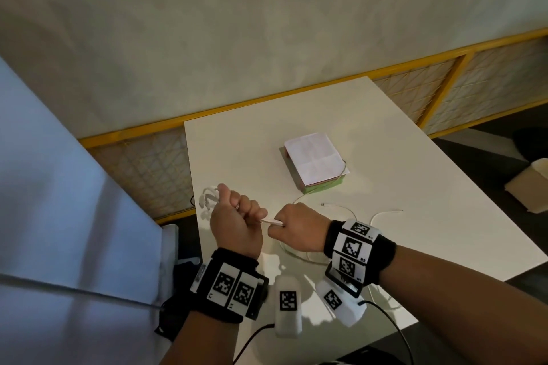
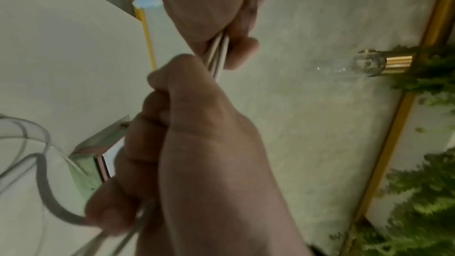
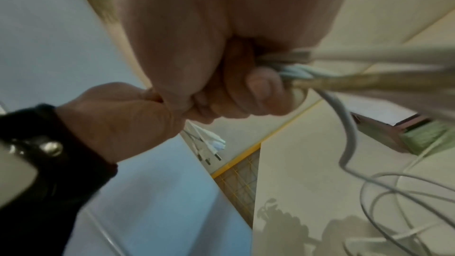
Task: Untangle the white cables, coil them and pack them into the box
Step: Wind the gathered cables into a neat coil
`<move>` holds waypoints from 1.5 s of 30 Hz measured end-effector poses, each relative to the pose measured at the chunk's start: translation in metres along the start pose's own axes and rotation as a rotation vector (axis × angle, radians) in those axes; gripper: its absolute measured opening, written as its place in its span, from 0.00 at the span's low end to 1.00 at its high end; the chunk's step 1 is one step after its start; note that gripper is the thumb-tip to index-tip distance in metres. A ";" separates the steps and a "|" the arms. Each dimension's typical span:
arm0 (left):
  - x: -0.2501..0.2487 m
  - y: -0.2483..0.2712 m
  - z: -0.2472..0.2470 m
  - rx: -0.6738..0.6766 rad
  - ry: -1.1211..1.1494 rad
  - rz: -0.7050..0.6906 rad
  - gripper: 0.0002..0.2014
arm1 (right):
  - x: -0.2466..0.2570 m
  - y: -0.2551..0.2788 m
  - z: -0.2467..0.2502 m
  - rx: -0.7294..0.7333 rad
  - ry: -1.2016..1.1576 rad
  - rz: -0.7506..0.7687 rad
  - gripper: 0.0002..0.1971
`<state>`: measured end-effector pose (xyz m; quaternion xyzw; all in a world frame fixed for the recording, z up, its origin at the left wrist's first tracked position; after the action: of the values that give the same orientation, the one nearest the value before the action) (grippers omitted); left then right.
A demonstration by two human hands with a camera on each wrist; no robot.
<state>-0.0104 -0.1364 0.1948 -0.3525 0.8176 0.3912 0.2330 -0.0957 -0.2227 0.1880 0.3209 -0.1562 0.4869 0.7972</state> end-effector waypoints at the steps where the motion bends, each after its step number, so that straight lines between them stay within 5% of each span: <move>1: -0.007 -0.003 0.002 0.004 0.031 -0.005 0.23 | -0.003 0.000 0.000 0.012 0.002 -0.009 0.23; 10: -0.026 -0.017 0.007 -0.017 0.048 -0.082 0.22 | -0.020 0.005 0.001 -0.004 0.178 -0.007 0.25; 14: -0.025 -0.018 0.001 0.197 0.068 -0.087 0.17 | -0.022 0.006 0.002 -0.029 0.113 -0.031 0.22; 18: -0.001 -0.015 0.006 0.404 -0.250 -0.020 0.28 | -0.014 0.002 0.004 -0.076 0.097 -0.022 0.20; 20: 0.019 -0.007 0.004 0.474 -0.477 -0.059 0.23 | -0.008 -0.002 0.004 -0.093 0.116 0.001 0.20; 21: 0.025 -0.002 0.000 0.439 -0.516 -0.039 0.20 | -0.006 -0.003 0.003 -0.089 0.129 0.013 0.20; 24: 0.028 0.003 -0.004 0.266 -0.494 -0.047 0.35 | -0.003 -0.006 -0.001 -0.088 0.145 0.027 0.22; 30: 0.016 -0.001 -0.008 0.026 -0.230 -0.093 0.27 | -0.006 -0.006 -0.007 -0.087 0.130 0.004 0.20; 36: 0.004 -0.018 0.004 0.009 0.008 0.006 0.27 | -0.024 -0.008 -0.012 -0.029 0.110 -0.055 0.26; 45: -0.008 -0.037 0.011 -0.004 -0.015 0.016 0.27 | -0.050 -0.007 0.006 -0.068 0.177 -0.079 0.26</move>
<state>0.0236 -0.1405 0.1760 -0.3435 0.8179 0.3973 0.2351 -0.1135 -0.2626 0.1616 0.2554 -0.0890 0.4761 0.8368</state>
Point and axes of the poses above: each hand's wrist, its own y-axis away from the middle knuckle, its own z-axis out of the back of the hand, x = y × z, the point moved 2 cm from there along -y, towards the middle knuckle
